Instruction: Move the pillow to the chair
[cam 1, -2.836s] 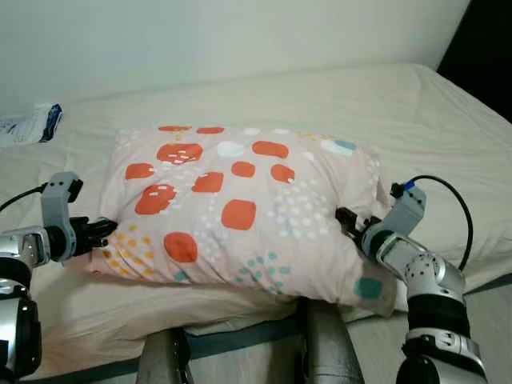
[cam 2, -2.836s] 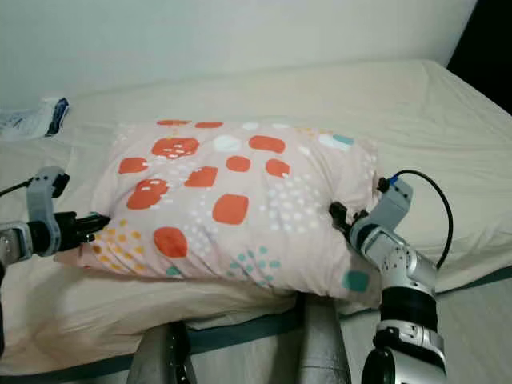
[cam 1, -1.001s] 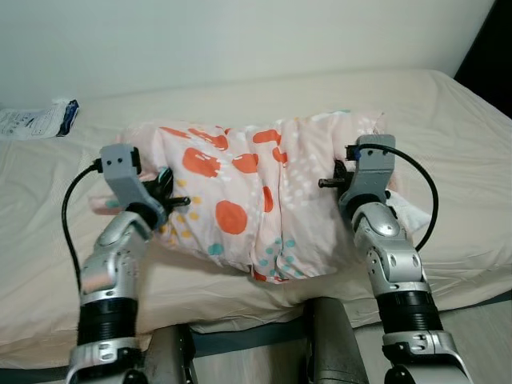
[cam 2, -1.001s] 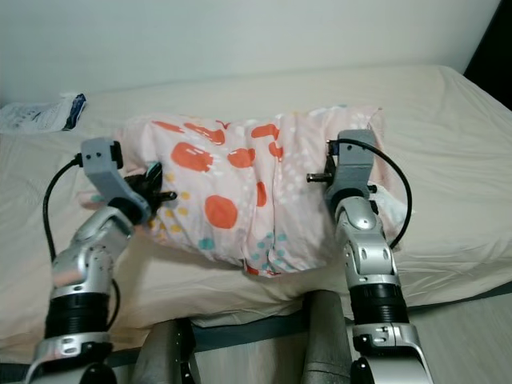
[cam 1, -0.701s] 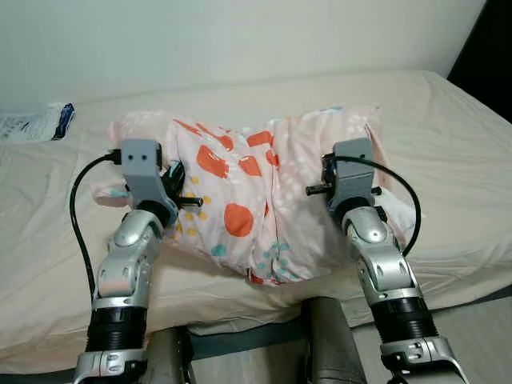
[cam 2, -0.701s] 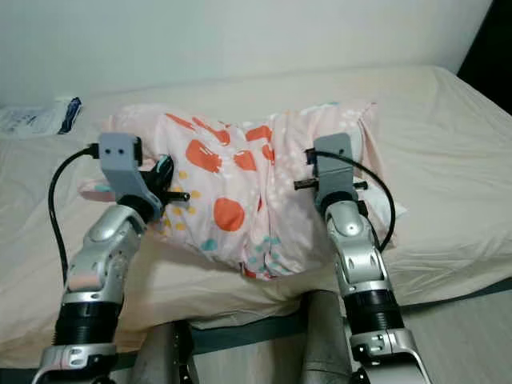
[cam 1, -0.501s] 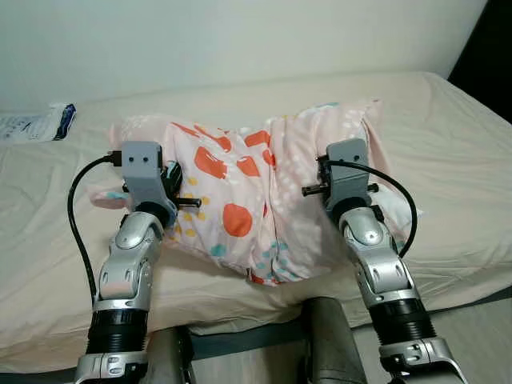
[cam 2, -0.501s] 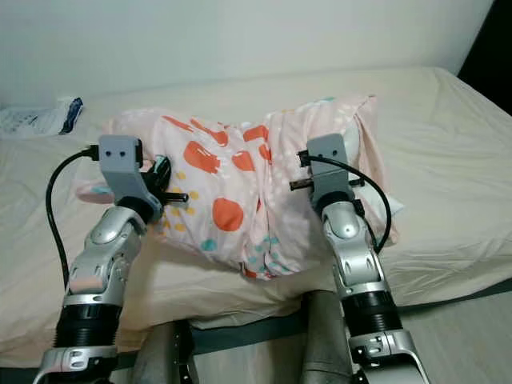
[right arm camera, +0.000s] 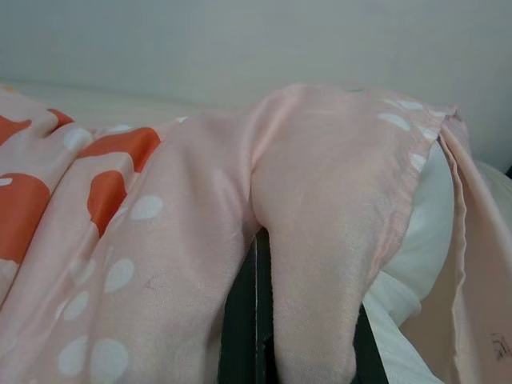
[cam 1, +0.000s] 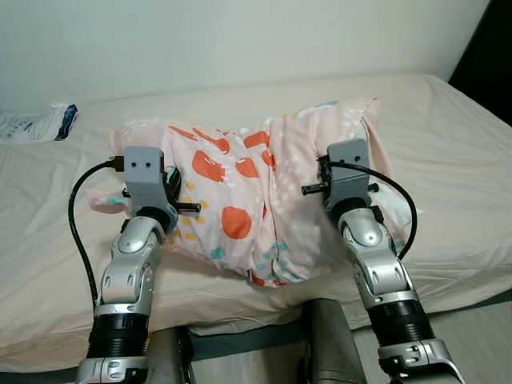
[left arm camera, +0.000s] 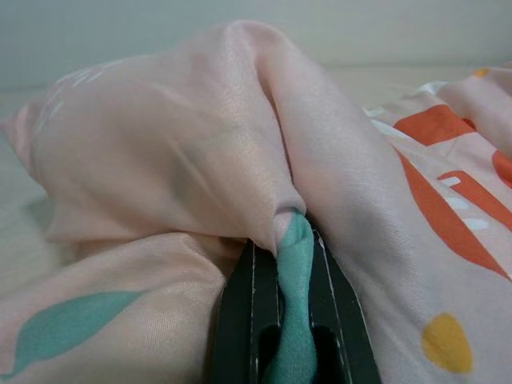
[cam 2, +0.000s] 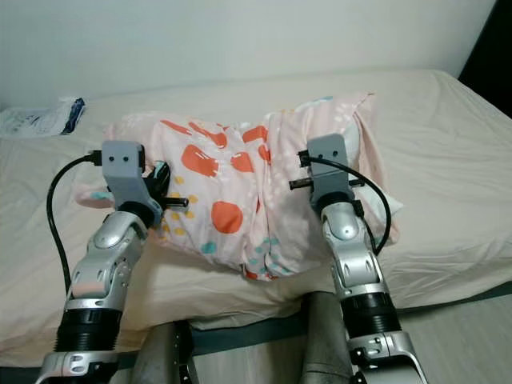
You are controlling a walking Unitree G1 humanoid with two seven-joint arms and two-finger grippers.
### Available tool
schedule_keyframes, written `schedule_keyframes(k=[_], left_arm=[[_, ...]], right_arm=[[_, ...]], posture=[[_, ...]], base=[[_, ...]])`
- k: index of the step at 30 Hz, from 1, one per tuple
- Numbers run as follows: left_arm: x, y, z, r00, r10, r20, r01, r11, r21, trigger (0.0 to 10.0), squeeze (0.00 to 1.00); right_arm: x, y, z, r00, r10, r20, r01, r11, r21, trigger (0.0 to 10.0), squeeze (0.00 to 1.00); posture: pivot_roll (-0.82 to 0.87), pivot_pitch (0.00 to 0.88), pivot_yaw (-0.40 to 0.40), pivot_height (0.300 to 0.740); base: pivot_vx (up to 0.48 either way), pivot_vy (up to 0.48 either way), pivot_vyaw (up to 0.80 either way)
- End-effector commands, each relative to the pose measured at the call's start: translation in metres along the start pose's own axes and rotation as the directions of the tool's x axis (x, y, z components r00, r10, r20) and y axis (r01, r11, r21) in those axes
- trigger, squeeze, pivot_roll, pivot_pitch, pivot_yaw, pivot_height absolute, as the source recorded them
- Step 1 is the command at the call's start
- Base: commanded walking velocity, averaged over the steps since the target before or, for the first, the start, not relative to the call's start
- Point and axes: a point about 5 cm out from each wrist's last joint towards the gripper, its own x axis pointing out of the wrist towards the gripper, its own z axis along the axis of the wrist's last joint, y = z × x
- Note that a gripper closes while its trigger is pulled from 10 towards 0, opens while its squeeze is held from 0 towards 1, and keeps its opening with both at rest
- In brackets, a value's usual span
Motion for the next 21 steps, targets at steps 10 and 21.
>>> schedule_keyframes(k=[10,21], left_arm=[[0.0003,-0.0104,0.0016,0.999,-0.036,0.023,0.036,0.999,0.014,10.0,0.0],[0.0017,-0.0168,0.0,0.999,-0.048,0.01,0.048,0.999,-0.006,10.0,0.0]], right_arm=[[-0.0005,0.0107,0.0082,0.997,0.045,0.056,-0.047,0.998,0.034,10.0,0.0],[-0.0011,0.0108,0.0057,0.998,0.035,0.054,-0.037,0.998,0.046,10.0,0.0]], posture=[[0.02,0.059,0.038,0.569],[0.02,0.06,0.044,0.609]], base=[[0.0,0.0,0.0],[0.0,0.0,0.0]])
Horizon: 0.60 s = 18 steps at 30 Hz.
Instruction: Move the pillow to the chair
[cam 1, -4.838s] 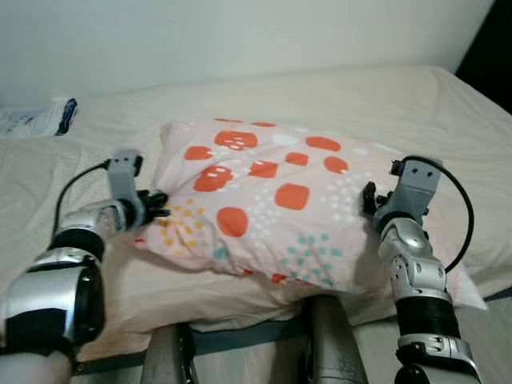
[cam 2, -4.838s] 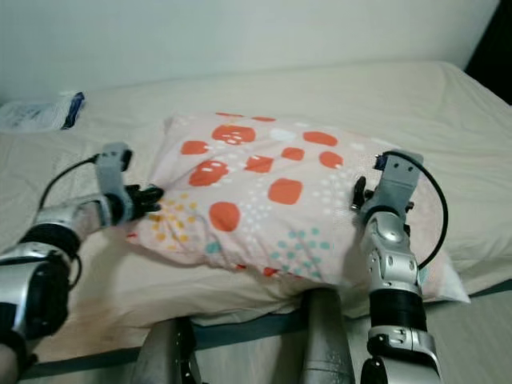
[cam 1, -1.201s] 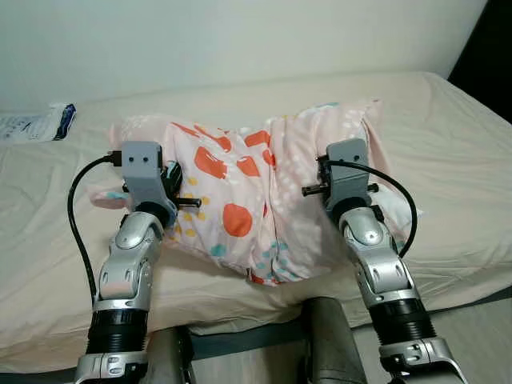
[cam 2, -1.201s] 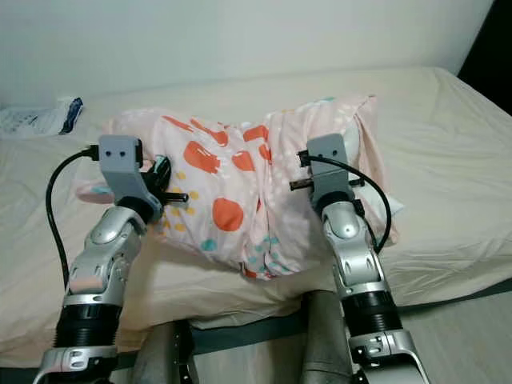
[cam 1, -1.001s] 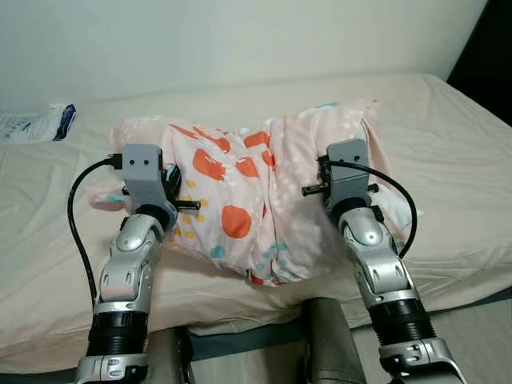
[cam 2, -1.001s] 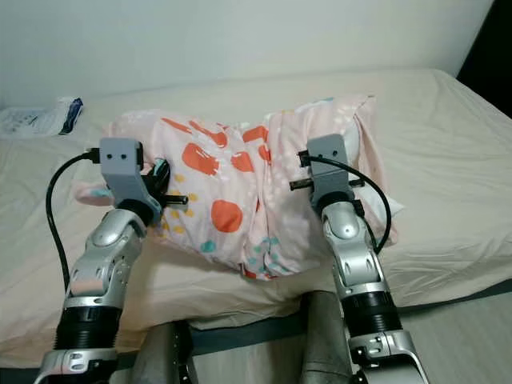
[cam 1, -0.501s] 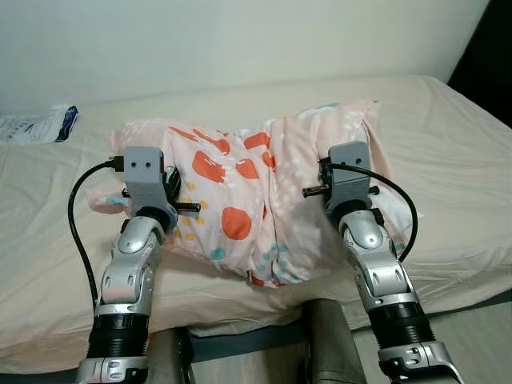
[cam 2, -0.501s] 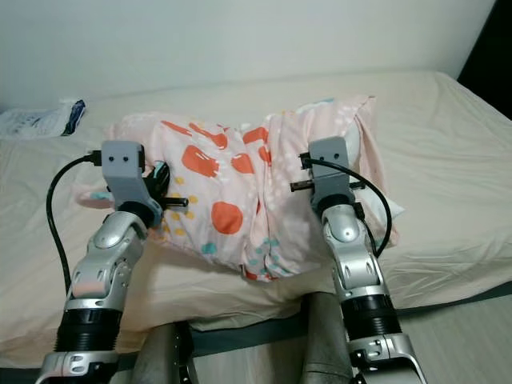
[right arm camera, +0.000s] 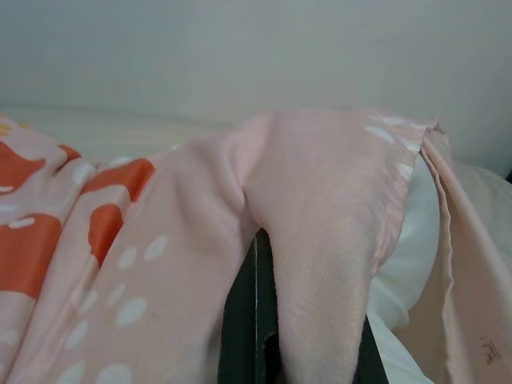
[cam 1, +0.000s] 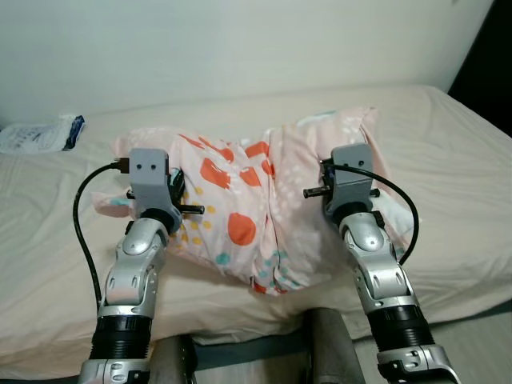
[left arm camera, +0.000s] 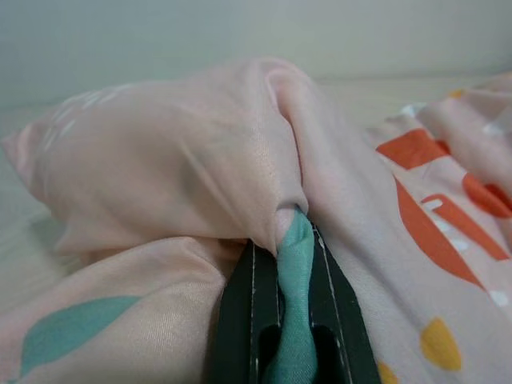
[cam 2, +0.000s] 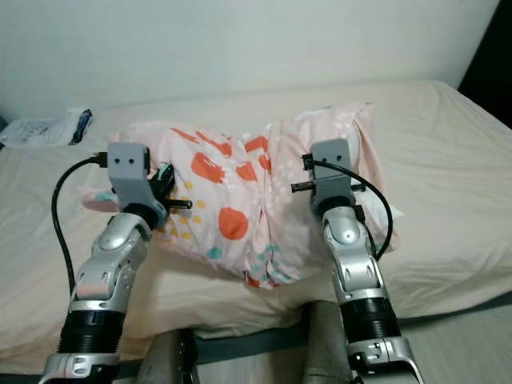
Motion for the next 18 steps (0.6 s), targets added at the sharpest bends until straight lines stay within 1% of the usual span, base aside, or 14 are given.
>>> schedule_keyframes(k=[1,7,11,18], left_arm=[[0.0024,-0.0097,0.0029,0.999,-0.031,0.016,0.031,1.0,0.0,10.0,0.0],[0.0033,-0.0076,0.0038,1.0,-0.002,0.022,0.002,1.0,0.0,10.0,0.0],[0.001,-0.0064,0.0034,1.0,0.0,0.023,0.0,1.0,0.0,10.0,0.0],[0.0003,-0.0079,0.0019,1.0,-0.007,0.022,0.007,1.0,0.0,10.0,0.0]], right_arm=[[0.0,0.0109,0.0066,0.998,0.047,0.045,-0.048,0.999,0.019,10.0,0.0],[0.0002,0.008,0.0059,0.998,0.046,0.04,-0.046,0.999,0.019,10.0,0.0],[-0.0006,0.0078,0.005,0.998,0.044,0.037,-0.045,0.999,0.024,10.0,0.0],[-0.0013,0.009,0.0048,0.998,0.044,0.036,-0.045,0.999,0.031,10.0,0.0]], posture=[[0.02,0.069,0.042,0.619],[0.02,0.083,0.037,0.644],[0.02,0.084,0.041,0.669],[0.02,0.079,0.042,0.689]], base=[[0.0,0.0,0.0],[0.0,0.0,0.0],[0.0,0.0,0.0],[0.0,0.0,0.0]])
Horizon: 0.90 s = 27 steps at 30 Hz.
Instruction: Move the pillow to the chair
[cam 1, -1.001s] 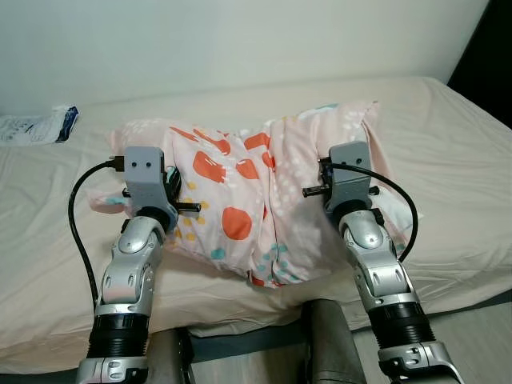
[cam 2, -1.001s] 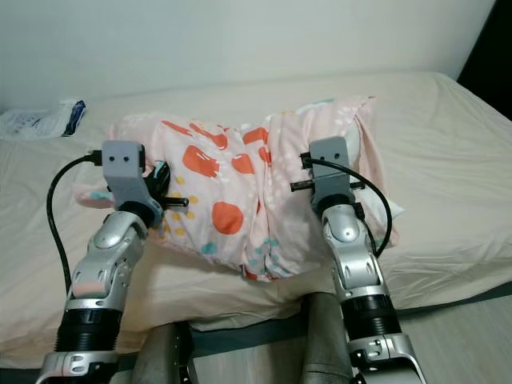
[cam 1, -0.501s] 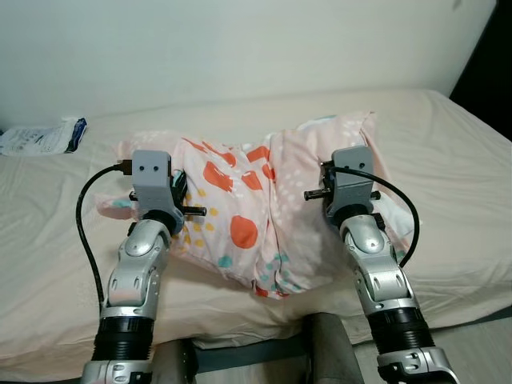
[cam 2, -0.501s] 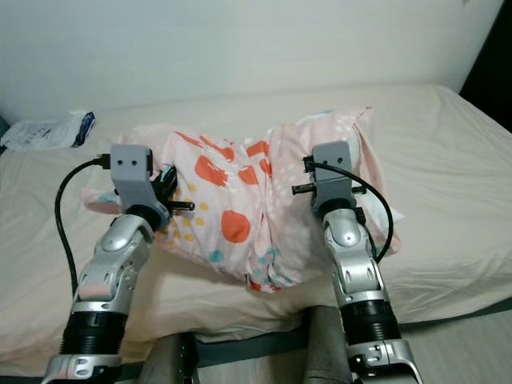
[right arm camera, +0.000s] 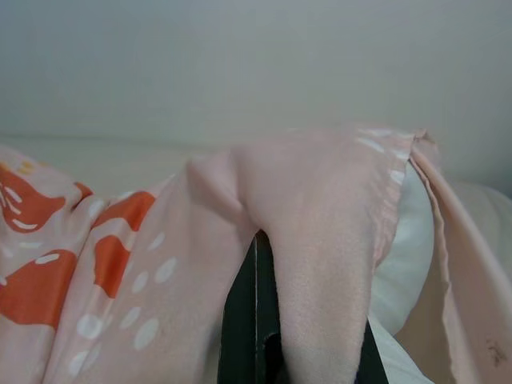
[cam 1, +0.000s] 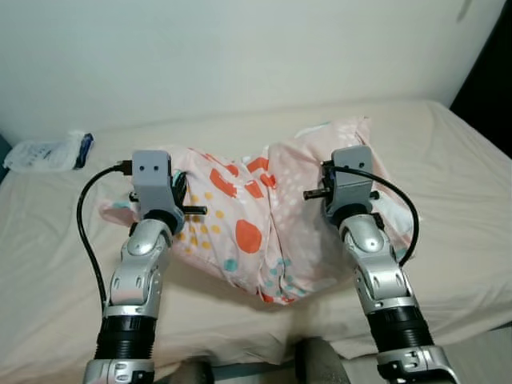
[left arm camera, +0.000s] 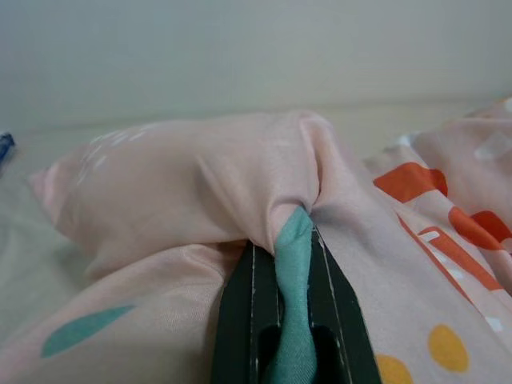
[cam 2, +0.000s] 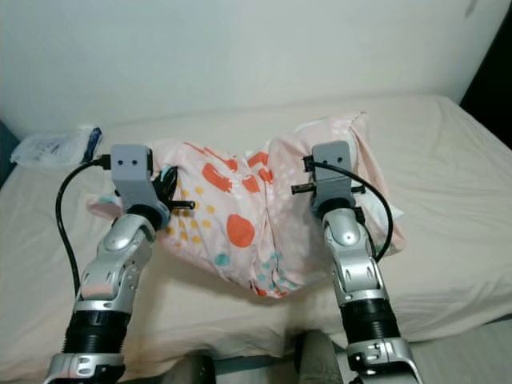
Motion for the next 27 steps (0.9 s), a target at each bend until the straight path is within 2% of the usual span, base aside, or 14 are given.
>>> schedule_keyframes(k=[1,13,27], left_arm=[[-0.0003,-0.0065,0.0052,0.999,-0.031,0.034,0.031,1.0,0.007,10.0,0.0],[0.0014,-0.0065,0.0066,0.999,-0.027,0.036,0.027,1.0,0.002,10.0,0.0],[0.0036,-0.006,0.0089,0.999,-0.023,0.045,0.022,1.0,0.006,10.0,0.0]], right_arm=[[0.0002,0.0104,0.008,0.998,0.044,0.046,-0.045,0.999,0.019,10.0,0.0],[0.0015,0.0125,0.0094,0.998,0.048,0.05,-0.049,0.999,0.021,10.0,0.0],[0.0028,0.01,0.0123,0.997,0.039,0.064,-0.041,0.999,0.022,10.0,0.0]], posture=[[0.02,0.079,0.042,0.689],[0.02,0.064,0.044,0.739],[0.02,0.048,0.041,0.74]], base=[[0.0,0.0,0.0],[0.0,0.0,0.0],[0.0,0.0,0.0]])
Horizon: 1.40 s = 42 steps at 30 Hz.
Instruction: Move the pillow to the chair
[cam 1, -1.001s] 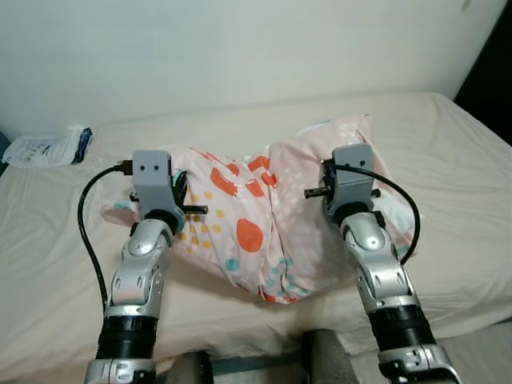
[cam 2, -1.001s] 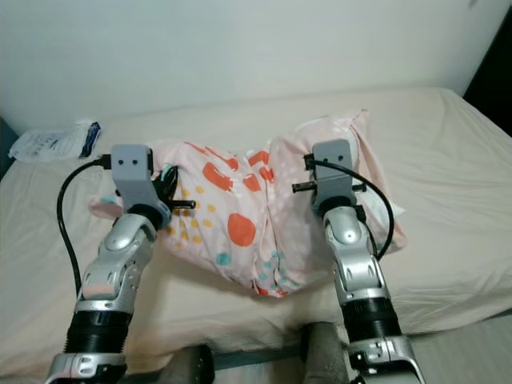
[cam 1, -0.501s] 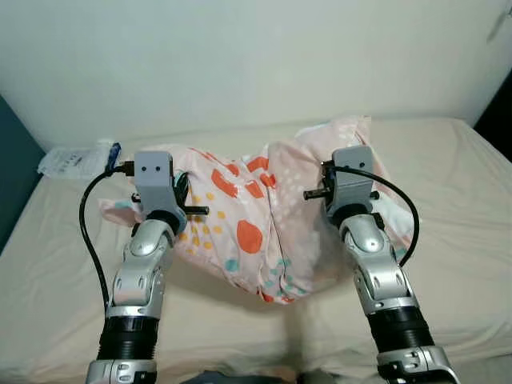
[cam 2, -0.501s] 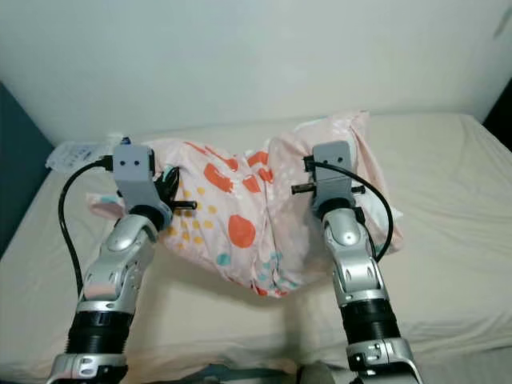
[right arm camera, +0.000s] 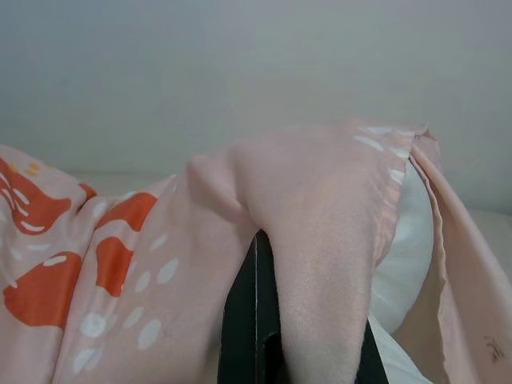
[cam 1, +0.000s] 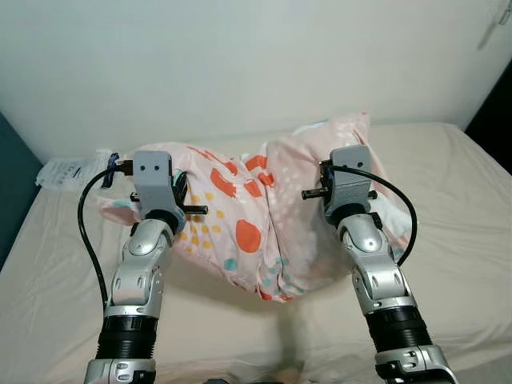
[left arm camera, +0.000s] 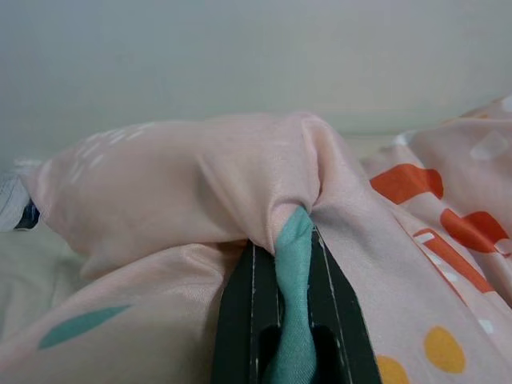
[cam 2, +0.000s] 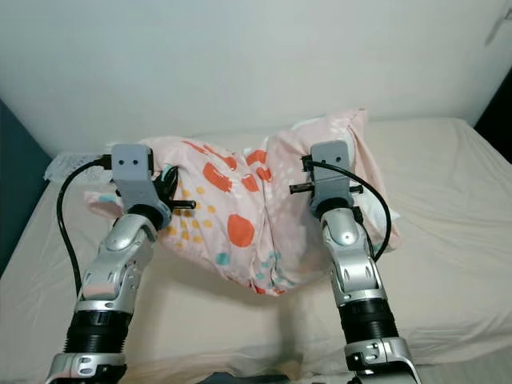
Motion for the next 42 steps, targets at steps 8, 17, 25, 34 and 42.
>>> schedule_keyframes(k=[8,17,25,34,42], left_arm=[[0.002,-0.003,0.0,1.0,-0.019,0.007,0.019,1.0,0.012,10.0,0.0],[0.0,-0.002,-0.008,1.0,-0.003,-0.015,0.003,1.0,0.012,10.0,0.0],[-0.003,0.0,-0.013,1.0,0.018,-0.022,-0.017,1.0,0.022,10.0,0.0],[-0.004,0.0,-0.017,0.999,0.026,-0.035,-0.025,0.999,0.025,10.0,0.0],[-0.005,-0.001,-0.017,0.999,0.025,-0.035,-0.024,0.999,0.025,10.0,0.0]], right_arm=[[0.0,0.012,-0.016,0.996,0.045,-0.078,-0.042,0.998,0.038,10.0,0.0],[-0.001,0.009,-0.022,0.994,0.026,-0.103,-0.025,1.0,0.009,10.0,0.0],[-0.002,0.007,-0.023,0.994,0.028,-0.107,-0.027,1.0,0.006,10.0,0.0],[-0.003,0.006,-0.025,0.993,0.019,-0.115,-0.017,1.0,0.021,10.0,0.0],[-0.004,0.007,-0.025,0.992,0.02,-0.122,-0.015,0.999,0.044,10.0,0.0]], posture=[[0.03,0.042,0.039,0.74],[0.02,0.051,0.039,0.74],[0.02,0.052,0.034,0.74],[0.02,0.061,0.031,0.74],[0.02,0.069,0.032,0.74]], base=[[0.0,0.0,0.0],[0.0,0.0,0.0],[0.0,0.0,0.0],[0.0,0.0,0.0],[0.0,0.0,0.0]])
